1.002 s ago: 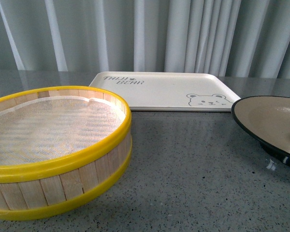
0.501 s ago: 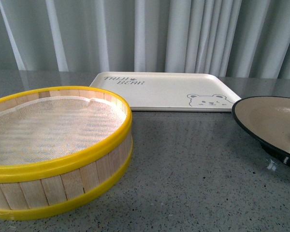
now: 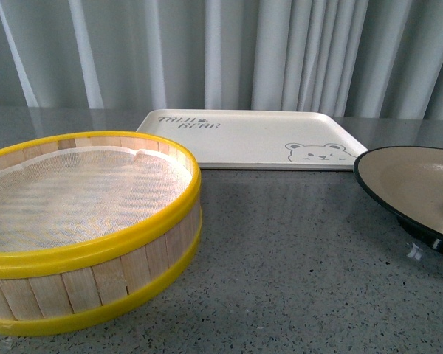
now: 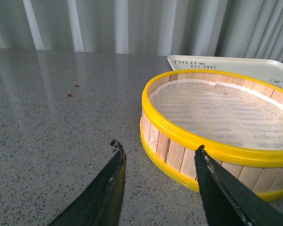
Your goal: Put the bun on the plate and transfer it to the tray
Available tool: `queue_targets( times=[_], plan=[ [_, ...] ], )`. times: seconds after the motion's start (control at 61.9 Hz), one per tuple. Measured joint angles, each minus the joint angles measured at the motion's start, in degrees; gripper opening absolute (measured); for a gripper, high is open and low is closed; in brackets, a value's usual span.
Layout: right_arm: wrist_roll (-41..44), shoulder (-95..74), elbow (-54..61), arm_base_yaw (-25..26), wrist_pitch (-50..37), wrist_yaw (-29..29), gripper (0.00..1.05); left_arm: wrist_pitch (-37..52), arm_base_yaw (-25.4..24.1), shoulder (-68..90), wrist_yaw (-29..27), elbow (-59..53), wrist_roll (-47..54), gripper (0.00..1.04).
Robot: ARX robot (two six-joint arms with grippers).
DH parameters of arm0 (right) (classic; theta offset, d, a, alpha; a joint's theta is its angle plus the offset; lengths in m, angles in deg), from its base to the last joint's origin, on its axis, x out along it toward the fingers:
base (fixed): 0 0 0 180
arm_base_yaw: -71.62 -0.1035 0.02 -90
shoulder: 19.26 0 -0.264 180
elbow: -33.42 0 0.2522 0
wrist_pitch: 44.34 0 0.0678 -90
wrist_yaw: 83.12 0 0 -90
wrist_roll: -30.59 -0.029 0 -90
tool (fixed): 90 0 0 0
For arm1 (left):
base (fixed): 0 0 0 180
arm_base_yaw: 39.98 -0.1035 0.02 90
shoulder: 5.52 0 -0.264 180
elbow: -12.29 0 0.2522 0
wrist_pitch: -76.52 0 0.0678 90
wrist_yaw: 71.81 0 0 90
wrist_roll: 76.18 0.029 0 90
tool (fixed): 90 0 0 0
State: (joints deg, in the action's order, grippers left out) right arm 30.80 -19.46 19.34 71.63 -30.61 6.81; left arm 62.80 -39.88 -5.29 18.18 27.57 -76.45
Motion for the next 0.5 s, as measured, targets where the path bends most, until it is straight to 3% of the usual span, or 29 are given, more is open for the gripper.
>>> queue_targets(
  times=[0.226,0.291,0.404,0.501],
  plan=[
    [0.00,0.00,0.00,0.00,0.00,-0.02,0.96,0.00,0.00,0.00,0.00,0.00,0.00,0.90],
    [3.58,-1.09,-0.20,0.26,-0.26,-2.29,0.96,0.00,0.00,-0.02,-0.02,0.00,0.02,1.00],
    [9.44,-9.18,-2.34,1.16,-10.62,-3.87,0.96,0.00,0.00,0.00,0.00,0.00,0.02,0.98],
    [9.81,-20.92,-6.29,5.97,-24.46,-6.84,0.96,0.00,0.00,-0.02,0.00,0.00,0.02,0.98]
  ],
)
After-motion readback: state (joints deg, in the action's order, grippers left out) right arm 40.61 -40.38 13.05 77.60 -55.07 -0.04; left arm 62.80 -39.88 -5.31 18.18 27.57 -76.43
